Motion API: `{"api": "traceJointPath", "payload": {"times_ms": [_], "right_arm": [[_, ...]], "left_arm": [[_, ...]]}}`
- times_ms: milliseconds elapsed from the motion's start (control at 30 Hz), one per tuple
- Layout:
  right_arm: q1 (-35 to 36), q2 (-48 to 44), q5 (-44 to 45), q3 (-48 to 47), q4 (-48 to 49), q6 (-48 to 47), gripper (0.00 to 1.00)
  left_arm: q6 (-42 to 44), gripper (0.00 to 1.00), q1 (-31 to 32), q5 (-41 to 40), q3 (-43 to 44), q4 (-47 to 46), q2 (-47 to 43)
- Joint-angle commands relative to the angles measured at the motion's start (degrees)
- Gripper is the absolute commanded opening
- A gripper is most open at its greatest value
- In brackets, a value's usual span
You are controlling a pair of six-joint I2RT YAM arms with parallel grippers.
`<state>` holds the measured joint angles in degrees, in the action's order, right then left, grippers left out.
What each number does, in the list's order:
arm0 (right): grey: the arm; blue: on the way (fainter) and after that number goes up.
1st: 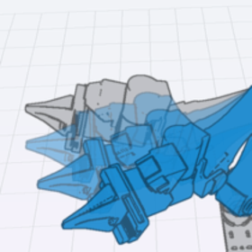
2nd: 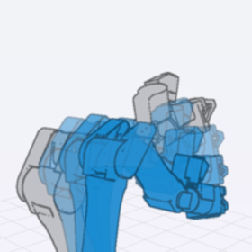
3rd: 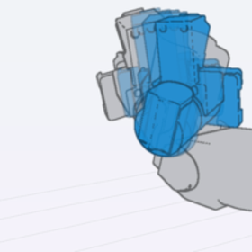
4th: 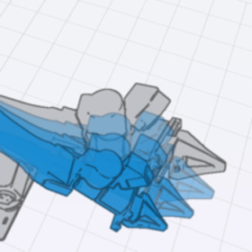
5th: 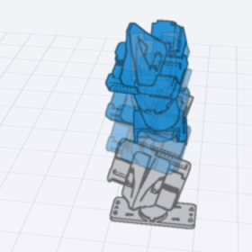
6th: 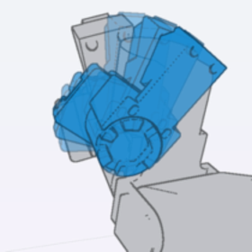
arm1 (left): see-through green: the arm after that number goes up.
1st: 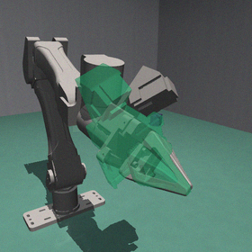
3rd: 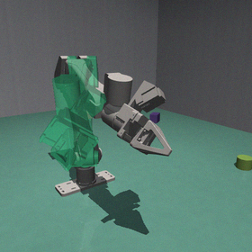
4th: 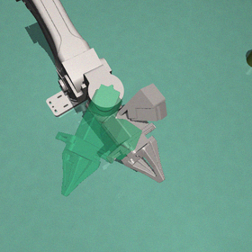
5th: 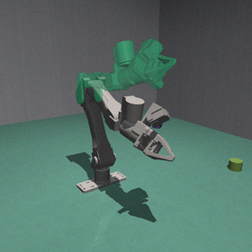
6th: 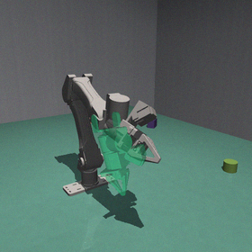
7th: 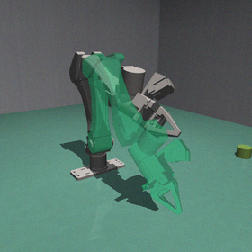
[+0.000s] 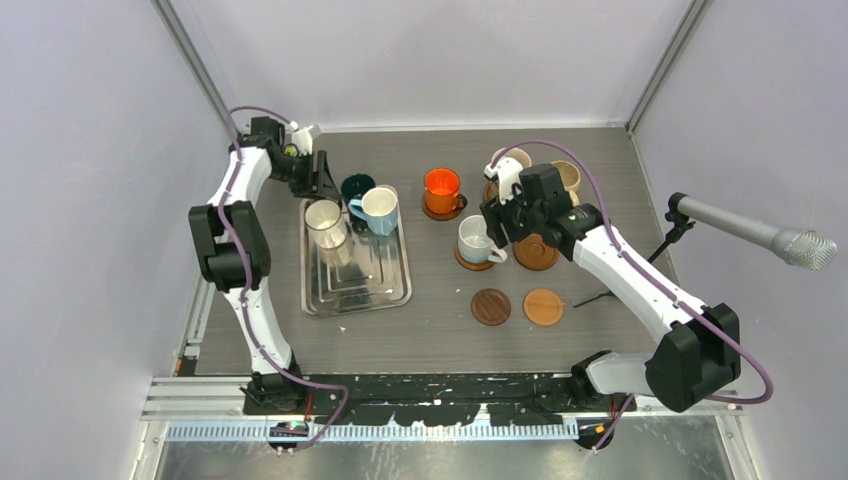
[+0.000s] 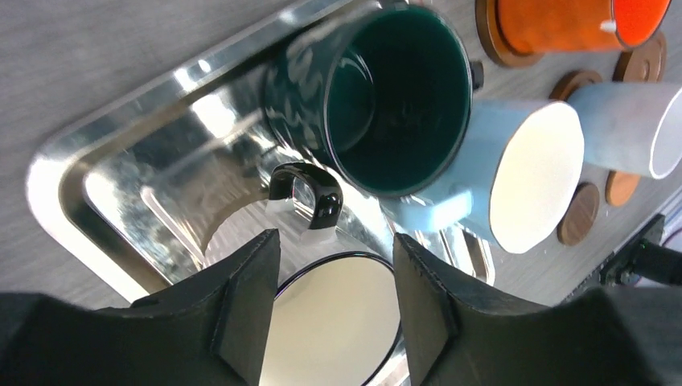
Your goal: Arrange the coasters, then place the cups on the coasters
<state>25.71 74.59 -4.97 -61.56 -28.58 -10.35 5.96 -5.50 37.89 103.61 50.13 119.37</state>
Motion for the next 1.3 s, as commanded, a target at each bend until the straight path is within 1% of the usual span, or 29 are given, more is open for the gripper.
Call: {"api": "traceJointPath", "payload": {"times_ms": [0,267,433,500,533,667,733,933,1133,1200,1267], "right_arm": [[0.09,-0.32,-0.49,-2.87,0.51,-0.32,0.68],[0.06,1.67,-3.4,-4.78,-0.25,-0.55,0.68],[0.04,2.54,-5.56,-5.39,-0.26,-0.47,0.68],[0.05,2.81,-6.27,-5.58,-0.25,-0.38,0.68],[0.13,2.96,-6.52,-5.65,-0.26,-0.26,0.68],[0.13,3.06,-7.46,-5.68,-0.17,-0.02,0.68],[0.27,3.02,-7.8,-5.59,-0.01,0.06,0.68],[0.39,3.33,-8.13,-5.24,0.35,0.33,0.68],[0.39,3.63,-7.74,-5.31,0.63,0.2,0.68],[0.31,3.68,-8.35,-5.39,0.83,-0.12,0.68],[0.49,4.19,-10.26,-6.08,0.84,-1.41,0.68]], "left_arm": [[4.0,0.54,0.28,3.95,-5.4,1.83,-6.13],[9.11,0.5,1.95,5.71,-12.63,3.88,-10.88],[12.56,0.5,4.35,6.47,-18.21,4.71,-14.95],[13.25,0.51,4.96,6.48,-20.1,4.44,-17.03],[13.38,0.53,6.35,6.49,-21.02,4.2,-18.0],[14.71,0.64,9.39,5.96,-23.94,3.52,-21.45],[15.53,0.67,11.46,5.22,-25.61,2.98,-23.15],[16.36,0.67,17.26,1.78,-28.55,1.98,-25.31],[16.43,0.66,22.69,0.39,-29.83,2.14,-26.84],[14.88,0.67,23.08,1.41,-29.95,1.77,-28.72],[13.62,0.7,23.01,2.46,-28.9,3.26,-30.51]]}}
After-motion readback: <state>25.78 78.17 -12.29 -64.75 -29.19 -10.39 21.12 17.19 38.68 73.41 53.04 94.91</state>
